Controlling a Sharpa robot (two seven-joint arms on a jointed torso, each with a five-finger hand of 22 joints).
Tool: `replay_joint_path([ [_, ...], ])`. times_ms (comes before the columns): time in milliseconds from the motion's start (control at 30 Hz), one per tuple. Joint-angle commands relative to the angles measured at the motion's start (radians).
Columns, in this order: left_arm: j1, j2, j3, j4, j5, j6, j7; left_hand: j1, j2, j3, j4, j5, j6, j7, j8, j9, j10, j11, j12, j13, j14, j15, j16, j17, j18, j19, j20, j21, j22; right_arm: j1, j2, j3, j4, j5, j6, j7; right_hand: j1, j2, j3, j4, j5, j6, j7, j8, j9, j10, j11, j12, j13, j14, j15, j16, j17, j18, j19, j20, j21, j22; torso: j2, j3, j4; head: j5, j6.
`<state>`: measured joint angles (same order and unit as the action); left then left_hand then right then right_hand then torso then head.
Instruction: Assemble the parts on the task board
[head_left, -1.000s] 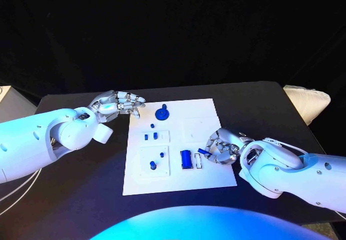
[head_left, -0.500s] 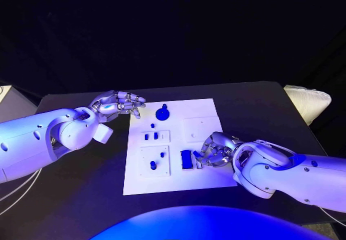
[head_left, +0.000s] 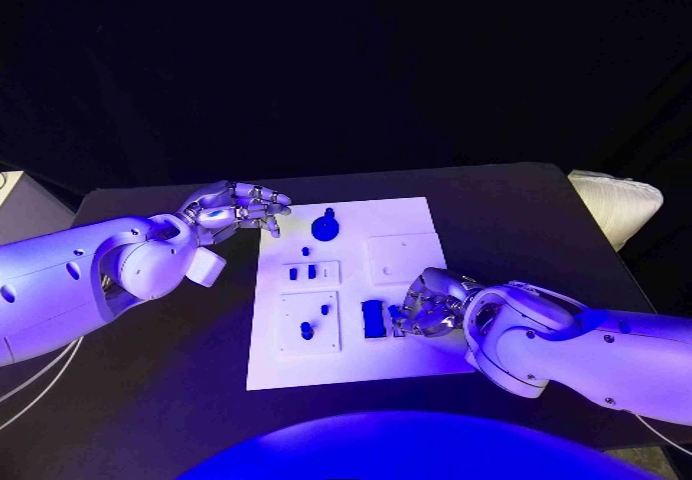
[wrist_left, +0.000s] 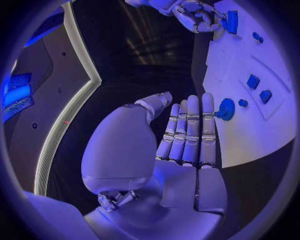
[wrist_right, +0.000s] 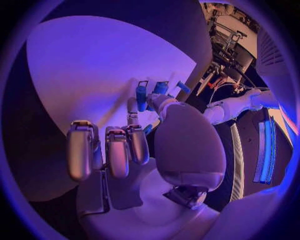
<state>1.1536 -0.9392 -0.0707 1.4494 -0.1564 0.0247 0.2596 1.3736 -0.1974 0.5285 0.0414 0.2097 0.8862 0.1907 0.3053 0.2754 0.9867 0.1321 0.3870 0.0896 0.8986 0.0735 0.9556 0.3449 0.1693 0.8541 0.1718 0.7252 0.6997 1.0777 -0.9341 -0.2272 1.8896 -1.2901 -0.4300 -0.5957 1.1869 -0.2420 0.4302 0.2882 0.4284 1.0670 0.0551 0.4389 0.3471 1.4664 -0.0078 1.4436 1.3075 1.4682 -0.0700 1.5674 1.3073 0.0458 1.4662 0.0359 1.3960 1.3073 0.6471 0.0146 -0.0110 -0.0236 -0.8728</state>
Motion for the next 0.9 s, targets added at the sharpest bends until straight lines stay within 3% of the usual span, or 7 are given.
replay_joint_path([
  [33, 0.000, 0.000, 0.001, 0.003, 0.005, 0.010, 0.007, 0.002, 0.007, 0.001, 0.001, 0.004, 0.006, 0.002, -0.005, -0.001, 0.003, 0.002, -0.005, -0.001, 0.004, -0.001, -0.003, 0.001, 0.013, 0.008, -0.003, -0.005, -0.001, -0.002, -0.002, -0.001, 0.001, -0.011, 0.027, -0.014, -0.011, -0.002, -0.006, -0.002, 0.000, 0.002, 0.004, -0.003, 0.000, 0.060, -0.008, 0.005, 0.202, 0.103, -0.008, 0.003, 0.263, -0.017, 0.077, -0.008, 0.005, 0.225, 0.000, 0.0001, -0.0008, 0.000, 0.000],
  [900, 0.000, -0.001, 0.001, 0.003, 0.005, 0.010, 0.005, 0.003, 0.007, 0.001, 0.000, 0.004, 0.006, 0.003, -0.006, -0.001, 0.003, 0.003, -0.006, -0.003, 0.004, -0.001, -0.004, 0.002, 0.013, 0.008, -0.003, -0.005, -0.001, -0.004, -0.005, -0.001, 0.011, -0.017, 0.020, -0.014, -0.030, 0.009, -0.013, 0.000, 0.003, 0.008, 0.001, 0.001, 0.001, 0.063, -0.010, 0.012, 0.206, 0.103, -0.010, 0.003, 0.263, -0.019, 0.079, -0.009, 0.015, 0.227, 0.000, 0.0001, -0.0002, 0.001, 0.000],
])
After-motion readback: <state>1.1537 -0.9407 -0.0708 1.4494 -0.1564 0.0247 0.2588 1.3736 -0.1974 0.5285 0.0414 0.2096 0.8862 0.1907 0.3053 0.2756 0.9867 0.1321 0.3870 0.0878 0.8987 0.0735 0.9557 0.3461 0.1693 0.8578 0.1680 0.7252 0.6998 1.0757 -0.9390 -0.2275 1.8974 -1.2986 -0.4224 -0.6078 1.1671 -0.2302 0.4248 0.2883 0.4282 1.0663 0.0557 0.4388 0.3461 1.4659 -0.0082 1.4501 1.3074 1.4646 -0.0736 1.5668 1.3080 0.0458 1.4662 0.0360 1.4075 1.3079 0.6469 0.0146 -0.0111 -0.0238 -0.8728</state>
